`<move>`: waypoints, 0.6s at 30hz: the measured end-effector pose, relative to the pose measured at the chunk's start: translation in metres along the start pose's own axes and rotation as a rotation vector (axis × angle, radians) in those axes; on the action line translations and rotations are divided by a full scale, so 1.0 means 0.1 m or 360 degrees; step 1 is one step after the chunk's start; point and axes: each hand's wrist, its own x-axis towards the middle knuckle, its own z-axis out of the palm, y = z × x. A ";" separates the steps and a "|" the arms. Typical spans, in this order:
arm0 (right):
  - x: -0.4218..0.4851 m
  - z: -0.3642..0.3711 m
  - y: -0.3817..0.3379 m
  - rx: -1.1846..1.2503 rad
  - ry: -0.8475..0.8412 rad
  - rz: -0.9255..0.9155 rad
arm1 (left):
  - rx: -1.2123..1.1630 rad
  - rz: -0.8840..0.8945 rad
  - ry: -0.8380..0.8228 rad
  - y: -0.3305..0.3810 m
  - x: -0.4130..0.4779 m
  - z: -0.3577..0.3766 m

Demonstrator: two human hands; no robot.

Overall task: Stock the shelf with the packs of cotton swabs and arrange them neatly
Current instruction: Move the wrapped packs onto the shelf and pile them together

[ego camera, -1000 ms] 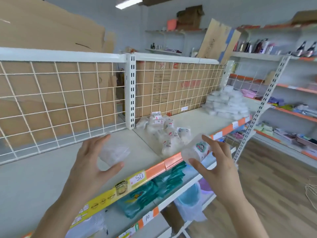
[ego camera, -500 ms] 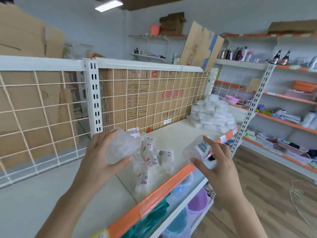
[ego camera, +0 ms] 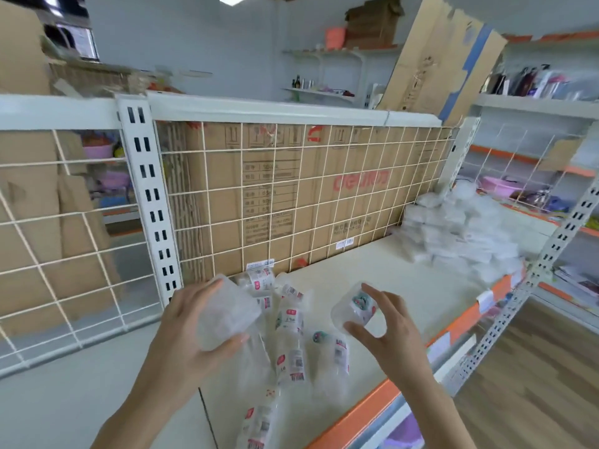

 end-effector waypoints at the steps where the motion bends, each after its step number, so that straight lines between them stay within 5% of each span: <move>1: 0.11 0.08 0.06 0.0006 -0.0035 -0.0004 | 0.0028 -0.0030 0.0006 -0.01 0.02 0.04; 18: 1.22 0.91 0.79 0.0005 -0.0843 -0.0251 | 0.0278 -0.0557 0.0566 0.41 0.11 0.69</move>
